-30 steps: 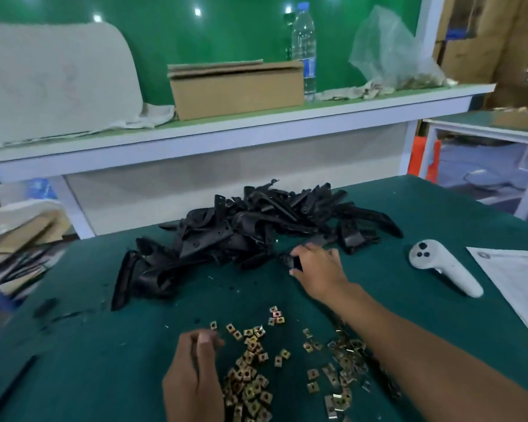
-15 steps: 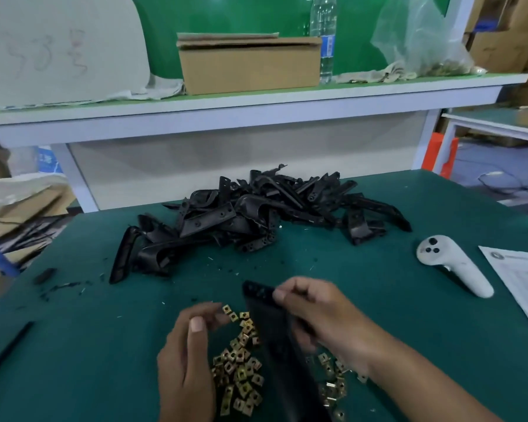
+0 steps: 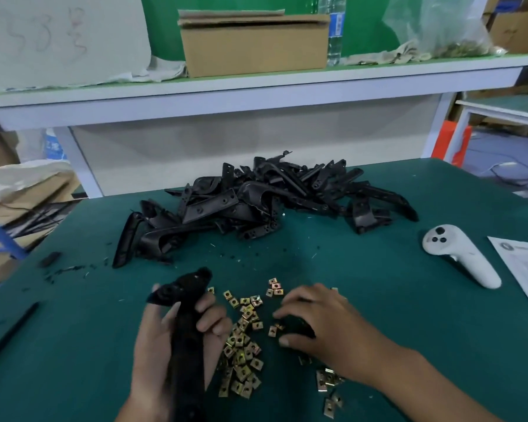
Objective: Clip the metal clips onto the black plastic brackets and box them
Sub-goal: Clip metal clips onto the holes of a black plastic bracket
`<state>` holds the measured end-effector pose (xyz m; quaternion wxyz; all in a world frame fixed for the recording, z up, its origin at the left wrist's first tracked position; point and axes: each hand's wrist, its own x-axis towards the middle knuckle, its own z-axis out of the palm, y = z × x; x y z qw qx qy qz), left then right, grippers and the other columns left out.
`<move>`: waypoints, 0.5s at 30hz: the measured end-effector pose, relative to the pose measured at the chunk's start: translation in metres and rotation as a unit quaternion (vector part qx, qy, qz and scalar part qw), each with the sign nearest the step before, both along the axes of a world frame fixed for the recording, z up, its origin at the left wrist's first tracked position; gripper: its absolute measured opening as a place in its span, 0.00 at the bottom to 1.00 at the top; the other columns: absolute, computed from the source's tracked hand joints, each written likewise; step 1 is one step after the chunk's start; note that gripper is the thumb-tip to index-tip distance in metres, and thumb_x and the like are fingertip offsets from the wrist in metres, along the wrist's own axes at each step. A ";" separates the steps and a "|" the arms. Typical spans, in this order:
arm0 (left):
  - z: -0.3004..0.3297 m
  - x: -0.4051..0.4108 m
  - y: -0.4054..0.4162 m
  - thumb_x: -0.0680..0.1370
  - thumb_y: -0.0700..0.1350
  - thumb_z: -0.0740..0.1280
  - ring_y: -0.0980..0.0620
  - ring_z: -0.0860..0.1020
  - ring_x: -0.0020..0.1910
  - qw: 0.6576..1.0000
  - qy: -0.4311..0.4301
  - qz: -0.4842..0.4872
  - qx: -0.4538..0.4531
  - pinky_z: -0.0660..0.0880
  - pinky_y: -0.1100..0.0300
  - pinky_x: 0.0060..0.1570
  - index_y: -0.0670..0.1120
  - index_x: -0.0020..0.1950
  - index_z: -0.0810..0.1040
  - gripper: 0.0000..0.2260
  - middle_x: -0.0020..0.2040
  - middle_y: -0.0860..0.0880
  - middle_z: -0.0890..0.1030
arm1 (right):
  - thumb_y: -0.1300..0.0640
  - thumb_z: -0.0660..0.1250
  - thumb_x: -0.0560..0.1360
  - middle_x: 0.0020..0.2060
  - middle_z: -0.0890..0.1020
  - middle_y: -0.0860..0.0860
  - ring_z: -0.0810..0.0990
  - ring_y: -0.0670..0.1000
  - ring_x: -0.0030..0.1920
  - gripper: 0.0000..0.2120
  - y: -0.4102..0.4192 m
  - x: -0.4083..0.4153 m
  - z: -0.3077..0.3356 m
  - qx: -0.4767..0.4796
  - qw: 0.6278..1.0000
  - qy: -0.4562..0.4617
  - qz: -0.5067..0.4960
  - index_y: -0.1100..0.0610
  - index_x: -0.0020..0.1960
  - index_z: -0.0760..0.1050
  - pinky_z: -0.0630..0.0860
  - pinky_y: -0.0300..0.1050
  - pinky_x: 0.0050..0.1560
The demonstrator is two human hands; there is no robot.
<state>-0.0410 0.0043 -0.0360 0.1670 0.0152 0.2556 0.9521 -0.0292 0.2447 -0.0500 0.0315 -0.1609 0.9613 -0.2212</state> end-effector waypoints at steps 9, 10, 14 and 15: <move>0.000 0.017 0.015 0.59 0.50 0.86 0.51 0.70 0.36 0.992 0.054 -0.065 -0.096 0.71 0.58 0.34 0.37 0.54 0.78 0.32 0.46 0.41 0.76 | 0.48 0.69 0.80 0.45 0.76 0.35 0.74 0.38 0.52 0.06 -0.008 0.005 -0.001 -0.118 0.990 0.081 -0.010 0.40 0.49 0.71 0.68 0.31 0.49; 0.001 0.019 0.016 0.61 0.55 0.85 0.49 0.74 0.37 0.987 0.053 -0.061 -0.137 0.74 0.56 0.36 0.37 0.56 0.81 0.32 0.50 0.39 0.80 | 0.52 0.70 0.80 0.45 0.78 0.36 0.77 0.39 0.51 0.08 -0.008 0.006 0.001 -0.167 0.983 0.078 -0.017 0.40 0.48 0.73 0.70 0.31 0.48; 0.000 0.019 0.018 0.76 0.57 0.70 0.50 0.82 0.37 0.937 0.097 -0.083 -0.326 0.77 0.62 0.35 0.45 0.54 0.88 0.17 0.50 0.39 0.86 | 0.61 0.70 0.79 0.40 0.83 0.42 0.80 0.40 0.42 0.11 -0.007 0.006 0.013 -0.422 0.903 -0.055 -0.062 0.44 0.49 0.81 0.75 0.34 0.42; 0.000 0.021 0.020 0.78 0.52 0.70 0.52 0.82 0.34 0.932 0.102 -0.089 -0.335 0.77 0.63 0.32 0.44 0.51 0.88 0.13 0.48 0.39 0.87 | 0.61 0.70 0.79 0.43 0.85 0.43 0.82 0.41 0.43 0.11 -0.006 0.006 0.015 -0.466 0.878 -0.083 -0.069 0.44 0.50 0.82 0.76 0.36 0.42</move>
